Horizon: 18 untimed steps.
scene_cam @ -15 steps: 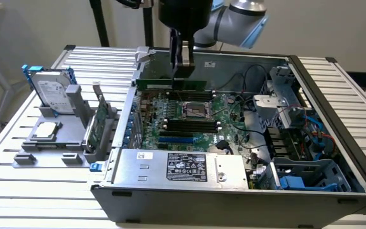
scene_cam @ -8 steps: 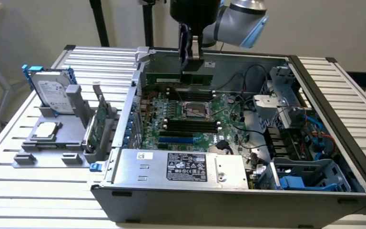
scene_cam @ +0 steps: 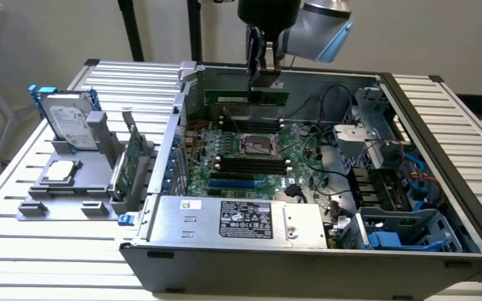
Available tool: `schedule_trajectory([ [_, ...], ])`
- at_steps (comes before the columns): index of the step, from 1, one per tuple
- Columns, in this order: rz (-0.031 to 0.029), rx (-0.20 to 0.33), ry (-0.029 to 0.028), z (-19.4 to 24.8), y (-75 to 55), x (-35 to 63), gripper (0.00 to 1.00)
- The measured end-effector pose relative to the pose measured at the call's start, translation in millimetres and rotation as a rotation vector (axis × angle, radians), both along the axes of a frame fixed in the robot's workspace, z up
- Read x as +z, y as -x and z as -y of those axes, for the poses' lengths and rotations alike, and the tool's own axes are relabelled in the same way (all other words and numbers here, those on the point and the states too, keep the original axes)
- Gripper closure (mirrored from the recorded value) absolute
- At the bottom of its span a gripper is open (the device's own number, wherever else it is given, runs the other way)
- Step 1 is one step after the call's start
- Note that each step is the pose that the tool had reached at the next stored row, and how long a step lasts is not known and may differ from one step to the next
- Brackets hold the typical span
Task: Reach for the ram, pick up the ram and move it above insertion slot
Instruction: 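Pick up the ram and move it above insertion slot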
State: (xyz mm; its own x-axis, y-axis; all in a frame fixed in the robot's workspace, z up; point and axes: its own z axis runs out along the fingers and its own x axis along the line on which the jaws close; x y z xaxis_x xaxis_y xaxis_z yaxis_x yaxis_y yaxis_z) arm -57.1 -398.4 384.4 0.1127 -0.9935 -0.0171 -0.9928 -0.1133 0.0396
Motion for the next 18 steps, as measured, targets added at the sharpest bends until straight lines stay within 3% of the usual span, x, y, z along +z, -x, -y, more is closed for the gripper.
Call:
schedule_trajectory([
  [13, 0.0021, -0.028, 0.0, -10.4, -16.5, -3.2, 0.86],
  [16, 0.0098, -0.033, -0.0002, -13.0, -16.9, -3.4, 0.86],
  [18, 0.0196, -0.036, -0.0002, -14.8, -16.9, -3.5, 0.86],
])
